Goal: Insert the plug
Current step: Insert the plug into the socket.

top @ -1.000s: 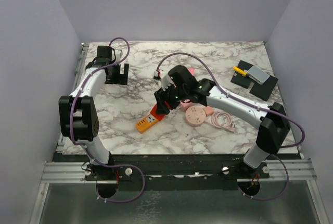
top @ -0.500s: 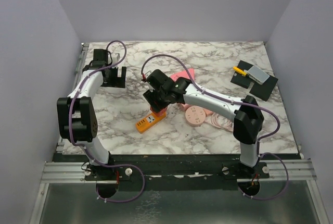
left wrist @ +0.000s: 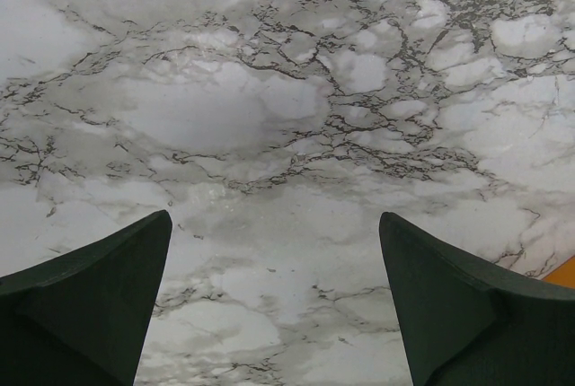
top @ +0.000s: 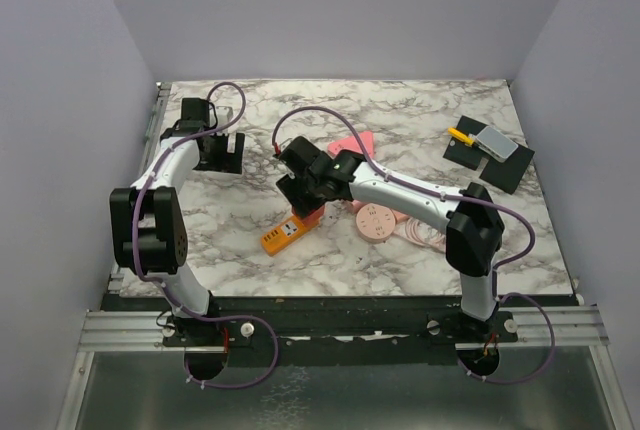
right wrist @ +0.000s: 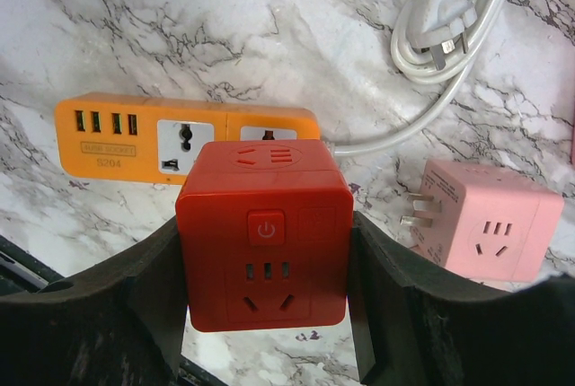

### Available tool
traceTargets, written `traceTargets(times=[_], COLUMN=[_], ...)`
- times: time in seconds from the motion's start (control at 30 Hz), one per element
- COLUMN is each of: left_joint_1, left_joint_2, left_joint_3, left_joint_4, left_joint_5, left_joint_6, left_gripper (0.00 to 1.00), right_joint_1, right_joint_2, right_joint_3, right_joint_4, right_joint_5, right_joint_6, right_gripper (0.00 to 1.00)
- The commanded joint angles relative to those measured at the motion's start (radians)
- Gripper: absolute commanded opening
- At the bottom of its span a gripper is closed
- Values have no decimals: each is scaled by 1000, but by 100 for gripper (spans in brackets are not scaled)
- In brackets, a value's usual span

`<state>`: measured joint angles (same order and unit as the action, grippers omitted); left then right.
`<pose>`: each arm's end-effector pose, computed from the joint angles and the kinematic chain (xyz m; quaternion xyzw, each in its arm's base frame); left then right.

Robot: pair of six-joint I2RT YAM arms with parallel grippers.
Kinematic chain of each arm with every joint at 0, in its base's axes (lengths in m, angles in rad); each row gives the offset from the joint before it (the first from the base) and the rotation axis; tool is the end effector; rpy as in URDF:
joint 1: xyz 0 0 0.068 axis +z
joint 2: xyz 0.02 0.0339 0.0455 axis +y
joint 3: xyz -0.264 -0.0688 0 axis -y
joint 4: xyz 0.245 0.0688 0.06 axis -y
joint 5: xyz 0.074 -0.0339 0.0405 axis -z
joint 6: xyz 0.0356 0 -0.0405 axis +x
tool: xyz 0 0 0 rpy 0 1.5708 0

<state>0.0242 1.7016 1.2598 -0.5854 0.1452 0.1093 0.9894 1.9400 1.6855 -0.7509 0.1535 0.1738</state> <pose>0.3581 0.0035 0.2312 0.0603 0.9591 -0.0519 0.2718 0.2385 0.3530 0.2639 -0.3601 0.8874 0.0913 0.2728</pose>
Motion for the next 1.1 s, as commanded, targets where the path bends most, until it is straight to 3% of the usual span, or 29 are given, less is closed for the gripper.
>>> traceTargets(times=[0.0, 1.07], left_joint_1=[2, 3], left_joint_2=[-42, -64], left_joint_3=[-11, -27], left_joint_4=[0, 0], left_joint_5=[24, 23], left_joint_6=[5, 12], left_gripper=[99, 99], right_joint_1=[9, 17], right_joint_2=[31, 62], right_joint_3=[6, 4], right_joint_4=[26, 56], right_joint_5=[24, 71], right_joint_6=[11, 36], right_gripper=[1, 1])
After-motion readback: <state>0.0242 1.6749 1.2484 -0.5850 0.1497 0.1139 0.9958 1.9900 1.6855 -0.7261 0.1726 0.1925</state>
